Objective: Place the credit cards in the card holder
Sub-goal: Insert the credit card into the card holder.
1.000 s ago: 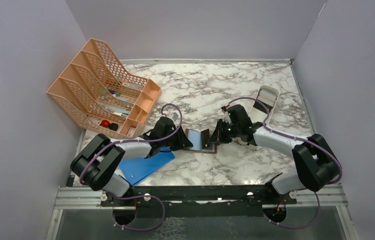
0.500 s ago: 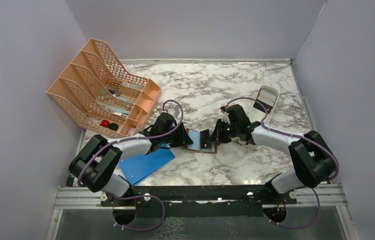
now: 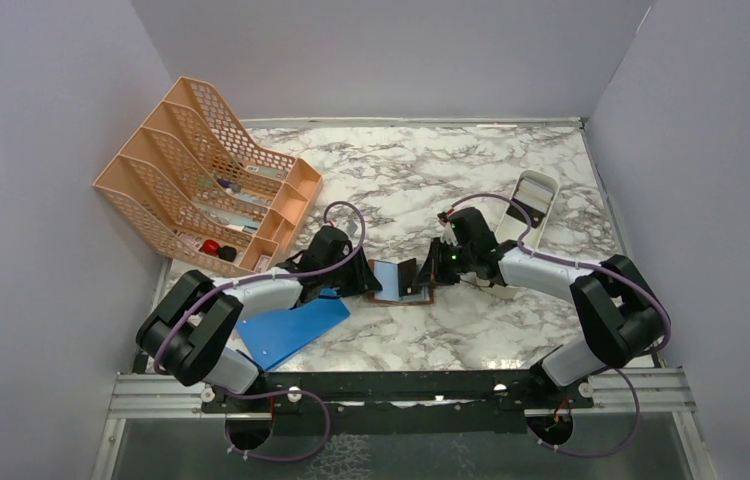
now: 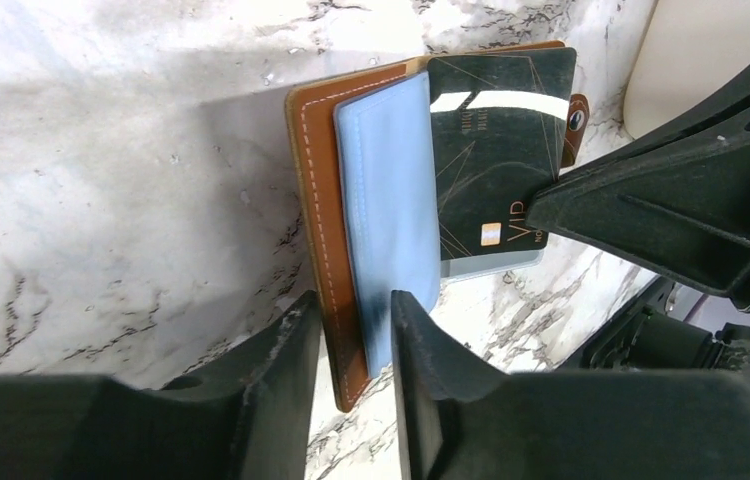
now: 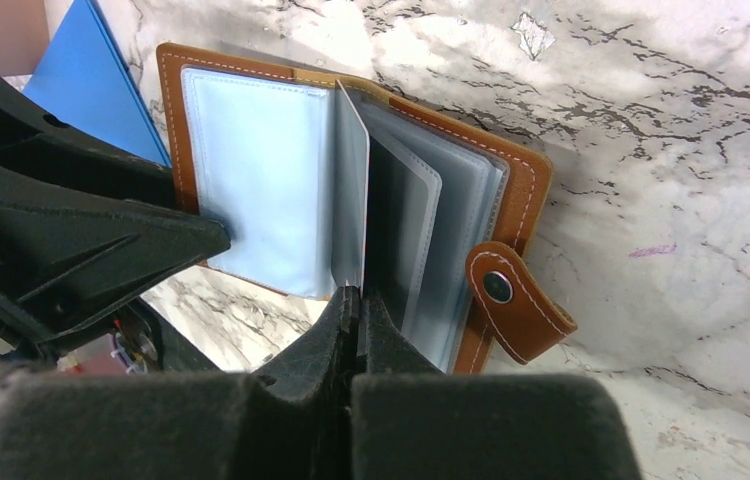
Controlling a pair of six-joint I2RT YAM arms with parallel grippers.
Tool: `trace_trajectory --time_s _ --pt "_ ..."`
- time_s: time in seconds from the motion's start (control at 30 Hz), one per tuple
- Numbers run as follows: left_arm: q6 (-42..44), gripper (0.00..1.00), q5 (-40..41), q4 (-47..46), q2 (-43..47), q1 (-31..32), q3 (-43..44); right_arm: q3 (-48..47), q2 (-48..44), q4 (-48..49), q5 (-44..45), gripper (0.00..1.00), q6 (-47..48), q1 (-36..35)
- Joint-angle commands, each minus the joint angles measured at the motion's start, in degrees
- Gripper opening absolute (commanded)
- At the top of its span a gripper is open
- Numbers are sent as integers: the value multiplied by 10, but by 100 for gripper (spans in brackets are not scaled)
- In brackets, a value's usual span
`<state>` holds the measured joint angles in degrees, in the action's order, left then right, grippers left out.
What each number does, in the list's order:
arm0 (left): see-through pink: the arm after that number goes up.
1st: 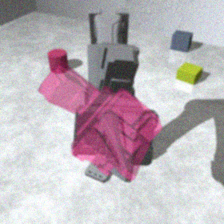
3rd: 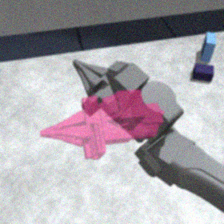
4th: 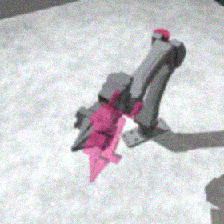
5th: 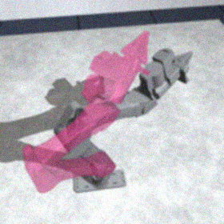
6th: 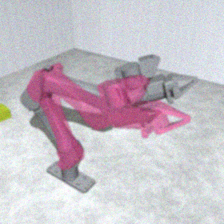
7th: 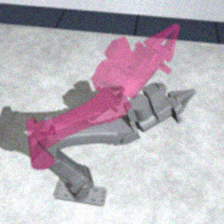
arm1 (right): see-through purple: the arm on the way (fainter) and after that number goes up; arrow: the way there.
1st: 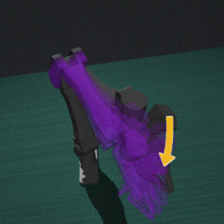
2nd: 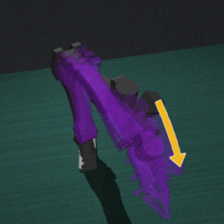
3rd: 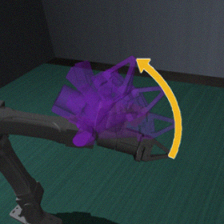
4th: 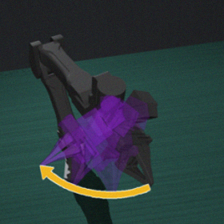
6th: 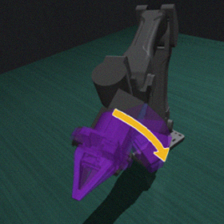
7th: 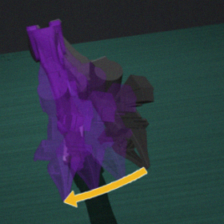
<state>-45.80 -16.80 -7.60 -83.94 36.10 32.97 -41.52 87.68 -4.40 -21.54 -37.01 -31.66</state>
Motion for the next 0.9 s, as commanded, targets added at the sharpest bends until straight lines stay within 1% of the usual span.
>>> trace_trajectory --time_s 0.0,0.07,0.13,0.2,0.3,0.37,0.43,0.5,0.6,0.73,0.87 --pt "6 38 24 10 25 -3 -10 -6 8 -13 27 1 21 -1" --pt "5 40 22 10 31 -5 -13 -5 6 -17 30 1 25 -1" --pt "5 39 19 8 36 -7 -17 -4 5 -18 33 1 26 -1" --pt "4 33 8 -1 36 -11 -20 -4 5 -18 30 1 27 -1" --pt "4 13 -3 -10 31 -14 -23 -4 6 -12 11 1 27 -1" --pt "6 10 -2 -5 29 -15 -23 0 1 0 -19 1 21 -1" --pt "9 9 3 -2 30 -15 -25 7 -10 11 -30 1 10 -1" --pt "12 5 7 2 31 -15 -26 13 -23 18 -35 1 2 -1" --pt "15 3 8 5 30 -15 -24 18 -29 22 -32 1 -1 0" --pt "18 6 5 7 24 -15 -21 22 -20 28 -36 1 -6 -1" --pt "22 6 9 13 19 -15 -20 25 -13 34 -36 1 -8 0"
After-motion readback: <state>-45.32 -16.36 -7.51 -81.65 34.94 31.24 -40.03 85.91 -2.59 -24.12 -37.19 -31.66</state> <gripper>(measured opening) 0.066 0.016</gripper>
